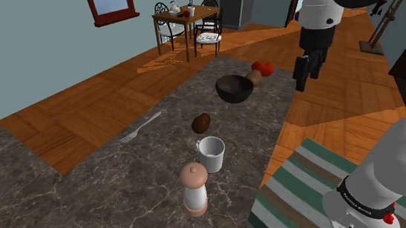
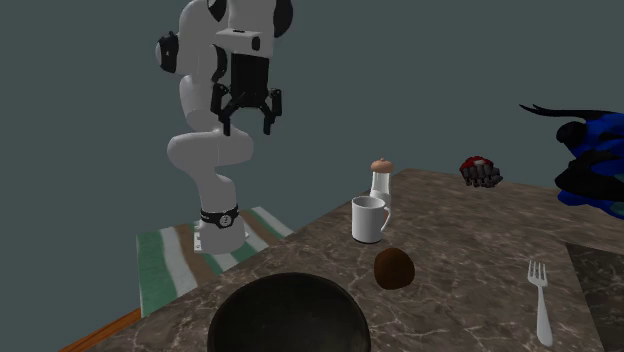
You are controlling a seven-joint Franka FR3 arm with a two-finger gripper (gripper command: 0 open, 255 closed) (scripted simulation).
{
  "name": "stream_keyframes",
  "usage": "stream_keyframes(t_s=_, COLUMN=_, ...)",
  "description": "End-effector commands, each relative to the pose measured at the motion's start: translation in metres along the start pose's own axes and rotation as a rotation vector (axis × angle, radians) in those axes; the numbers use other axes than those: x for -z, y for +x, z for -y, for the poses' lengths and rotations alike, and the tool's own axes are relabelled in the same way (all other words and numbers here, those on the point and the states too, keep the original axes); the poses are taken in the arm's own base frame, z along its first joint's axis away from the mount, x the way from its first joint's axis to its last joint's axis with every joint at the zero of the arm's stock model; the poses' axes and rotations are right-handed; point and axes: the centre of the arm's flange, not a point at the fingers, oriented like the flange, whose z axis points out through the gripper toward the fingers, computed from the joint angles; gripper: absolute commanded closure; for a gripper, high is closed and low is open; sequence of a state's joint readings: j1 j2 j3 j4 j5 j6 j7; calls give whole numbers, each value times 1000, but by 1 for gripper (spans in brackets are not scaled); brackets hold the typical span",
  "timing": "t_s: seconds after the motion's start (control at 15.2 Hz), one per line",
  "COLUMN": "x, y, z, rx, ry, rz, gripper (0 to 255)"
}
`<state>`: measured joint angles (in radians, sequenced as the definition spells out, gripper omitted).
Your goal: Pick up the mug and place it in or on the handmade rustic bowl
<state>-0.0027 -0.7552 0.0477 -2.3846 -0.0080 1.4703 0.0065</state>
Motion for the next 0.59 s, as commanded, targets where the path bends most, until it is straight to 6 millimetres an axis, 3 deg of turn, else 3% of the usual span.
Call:
stream_keyframes(t_s=0.0, x=0, y=0, z=0, rx=0, ry=0, rz=0, gripper=0)
stream_keyframes(t_s=0.53, x=-38, y=42, z=89, rx=7, ry=-7, rz=-14, gripper=0)
